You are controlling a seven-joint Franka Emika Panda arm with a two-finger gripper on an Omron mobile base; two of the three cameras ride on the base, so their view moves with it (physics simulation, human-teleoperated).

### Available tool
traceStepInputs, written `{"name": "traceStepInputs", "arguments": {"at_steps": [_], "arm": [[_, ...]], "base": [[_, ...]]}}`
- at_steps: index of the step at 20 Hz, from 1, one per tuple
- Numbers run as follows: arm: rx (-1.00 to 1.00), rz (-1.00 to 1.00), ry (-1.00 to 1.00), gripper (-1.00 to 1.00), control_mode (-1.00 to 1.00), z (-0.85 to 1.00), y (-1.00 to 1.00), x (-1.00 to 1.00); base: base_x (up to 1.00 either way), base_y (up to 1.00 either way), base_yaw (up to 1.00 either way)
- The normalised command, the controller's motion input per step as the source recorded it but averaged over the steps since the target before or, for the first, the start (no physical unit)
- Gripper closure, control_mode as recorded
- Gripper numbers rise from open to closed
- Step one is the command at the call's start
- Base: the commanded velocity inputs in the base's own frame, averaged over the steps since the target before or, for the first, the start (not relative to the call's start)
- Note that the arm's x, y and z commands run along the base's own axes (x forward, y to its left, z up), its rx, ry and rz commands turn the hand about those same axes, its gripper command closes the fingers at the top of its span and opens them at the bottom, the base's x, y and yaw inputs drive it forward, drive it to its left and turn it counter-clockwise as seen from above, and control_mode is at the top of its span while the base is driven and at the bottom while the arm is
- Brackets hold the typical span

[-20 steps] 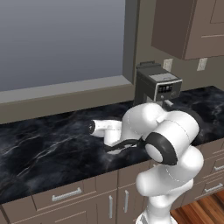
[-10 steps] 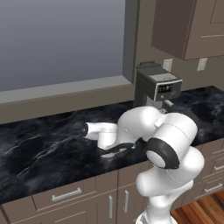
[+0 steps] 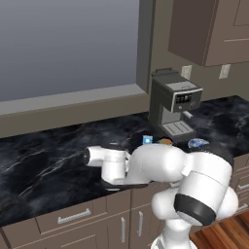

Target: Take a sugar cube from the saucer and place it inside the coffee. Then, grab milk from the fridge and place it next to the coffee on the counter to sweeten the coffee.

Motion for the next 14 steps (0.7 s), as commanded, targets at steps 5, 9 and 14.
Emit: {"name": "traceStepInputs", "arguments": {"at_steps": [5,9,14], "arm": [[0.00,0.00,-0.42,-1.00,-1.00,0.81,-0.24,-1.00],[0.00,0.00,-0.60,-1.00,-1.00,0.99,-0.43,-1.00],[0.01,-0.02,-0.65,-1.00,-1.00,1.00,-0.45,-0.95]], "base": [[0.00,0.00,0.00],[0.00,0.00,0.00],[0.00,0.00,0.00]]}}
